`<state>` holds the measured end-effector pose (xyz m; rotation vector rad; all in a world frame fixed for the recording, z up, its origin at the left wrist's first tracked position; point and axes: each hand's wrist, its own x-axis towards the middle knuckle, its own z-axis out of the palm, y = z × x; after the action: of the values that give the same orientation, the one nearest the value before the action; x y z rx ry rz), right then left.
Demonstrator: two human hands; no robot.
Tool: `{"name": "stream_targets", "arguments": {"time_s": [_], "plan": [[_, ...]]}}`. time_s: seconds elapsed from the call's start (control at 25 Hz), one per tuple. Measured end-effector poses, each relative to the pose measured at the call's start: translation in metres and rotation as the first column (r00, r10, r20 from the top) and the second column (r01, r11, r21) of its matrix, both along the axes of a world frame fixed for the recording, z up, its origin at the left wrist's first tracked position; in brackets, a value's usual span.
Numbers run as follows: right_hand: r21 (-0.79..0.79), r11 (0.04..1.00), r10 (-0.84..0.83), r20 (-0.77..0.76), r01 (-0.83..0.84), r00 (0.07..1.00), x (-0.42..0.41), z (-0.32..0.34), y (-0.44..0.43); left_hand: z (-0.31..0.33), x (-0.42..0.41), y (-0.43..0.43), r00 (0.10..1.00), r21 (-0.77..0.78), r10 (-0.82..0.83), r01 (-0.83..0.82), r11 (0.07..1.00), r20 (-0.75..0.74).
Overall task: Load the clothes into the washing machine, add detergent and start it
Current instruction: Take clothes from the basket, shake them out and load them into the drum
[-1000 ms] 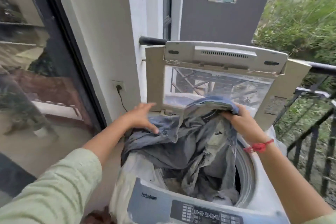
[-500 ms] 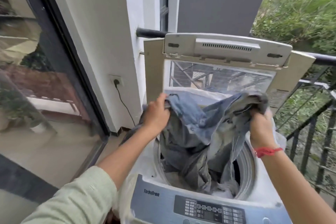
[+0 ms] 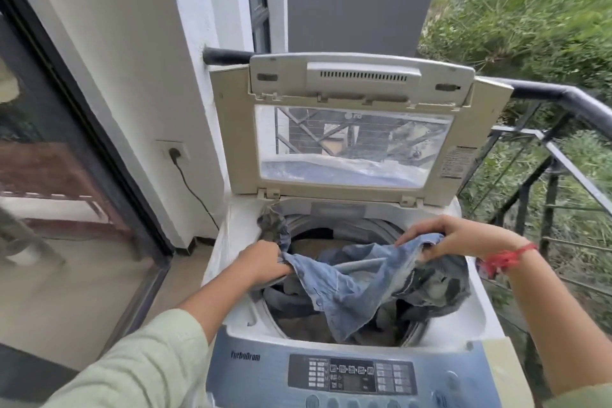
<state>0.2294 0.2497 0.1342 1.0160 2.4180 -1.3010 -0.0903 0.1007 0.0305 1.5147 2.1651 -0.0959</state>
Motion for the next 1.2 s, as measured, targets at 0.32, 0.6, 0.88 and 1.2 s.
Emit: {"name": "stream_targets", "arguments": {"time_s": [0.32,0.6,0.88,1.2], "plan": [[-0.087,0.714,-0.498,-0.760,0.695,0.417,-0.029,-0.005,0.020,0.015,-0.015,0.049,0.947,0.582,0.132,-0.286,0.761,0.292],[-0.231,0.892,0.453,0.476,-0.389,0.754,-0.057,-0.089,-0.036,-0.039,0.035,0.024,0.860,-0.586,-0.487,0.477,0.655,0.155],[0.136,0.953,0.123,0.639,-0.269,0.760,-0.117,-0.209,0.010,-0.101,0.037,0.071,0.997,-0.308,-0.076,0.075,0.948,0.010],[0.201,0.971,-0.064,0.734,-0.127,0.676,-0.102,-0.324,-0.031,-0.196,0.062,0.048,1.000,-0.708,-0.003,-0.004,0.706,-0.008]]}}
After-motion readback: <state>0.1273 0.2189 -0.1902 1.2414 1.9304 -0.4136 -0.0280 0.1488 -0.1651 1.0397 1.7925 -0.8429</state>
